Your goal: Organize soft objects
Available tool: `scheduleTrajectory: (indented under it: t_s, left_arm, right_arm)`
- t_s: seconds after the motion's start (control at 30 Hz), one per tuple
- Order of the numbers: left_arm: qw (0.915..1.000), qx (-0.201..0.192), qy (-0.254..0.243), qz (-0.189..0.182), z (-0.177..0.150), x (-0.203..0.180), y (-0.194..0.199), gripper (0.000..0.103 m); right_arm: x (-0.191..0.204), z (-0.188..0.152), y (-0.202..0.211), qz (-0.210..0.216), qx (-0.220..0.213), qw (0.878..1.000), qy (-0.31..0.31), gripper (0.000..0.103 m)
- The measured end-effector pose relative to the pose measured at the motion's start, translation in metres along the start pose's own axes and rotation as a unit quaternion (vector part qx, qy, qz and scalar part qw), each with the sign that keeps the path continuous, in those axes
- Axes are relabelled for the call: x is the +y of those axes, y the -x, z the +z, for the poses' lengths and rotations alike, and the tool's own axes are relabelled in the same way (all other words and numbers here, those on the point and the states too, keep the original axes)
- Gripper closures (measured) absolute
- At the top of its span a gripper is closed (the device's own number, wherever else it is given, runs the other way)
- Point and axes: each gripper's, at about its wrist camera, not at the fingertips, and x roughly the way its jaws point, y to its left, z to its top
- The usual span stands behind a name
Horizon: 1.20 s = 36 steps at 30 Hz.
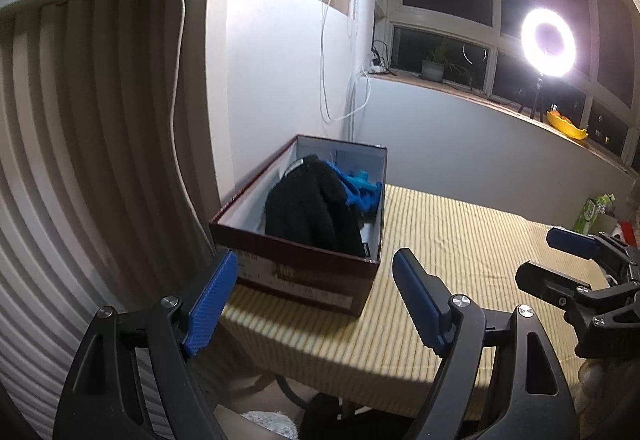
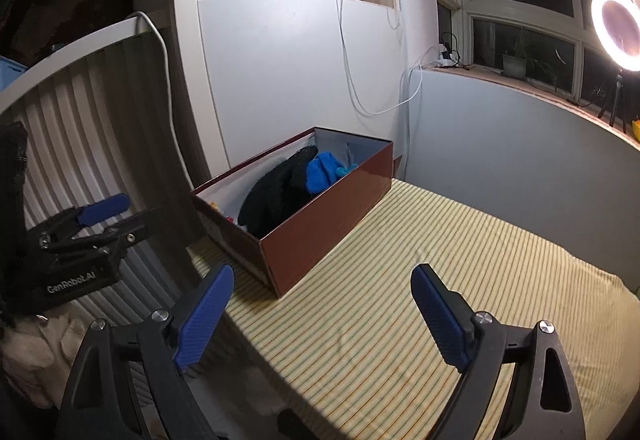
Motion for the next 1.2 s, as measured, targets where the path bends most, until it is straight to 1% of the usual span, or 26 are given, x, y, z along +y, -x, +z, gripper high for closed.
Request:
scheduleTrajectory:
  t_s: [0.33, 0.63, 1.2]
  left_arm:
    - [1.0, 0.0, 0.002, 0.003, -0.003, -0.003, 0.005, 0.023]
    - [0.9999, 0.01, 0.006, 0.0, -0.005, -0.003, 0.0, 0.023]
    - [0.9999, 0.014, 0.003, -0.002, -0.003, -0.003, -0.004, 0.023]
  right_arm:
    - [-0.001, -0.006, 0.001, 0.002, 0.001, 1.0, -0.001, 0.015]
    - [-0.007, -0.007, -0.002, -0.003, 0.005, 1.0, -0.001, 0.015]
    - [-0.013, -0.008, -0.003, -0.005, 0.009, 1.0, -0.001, 0.015]
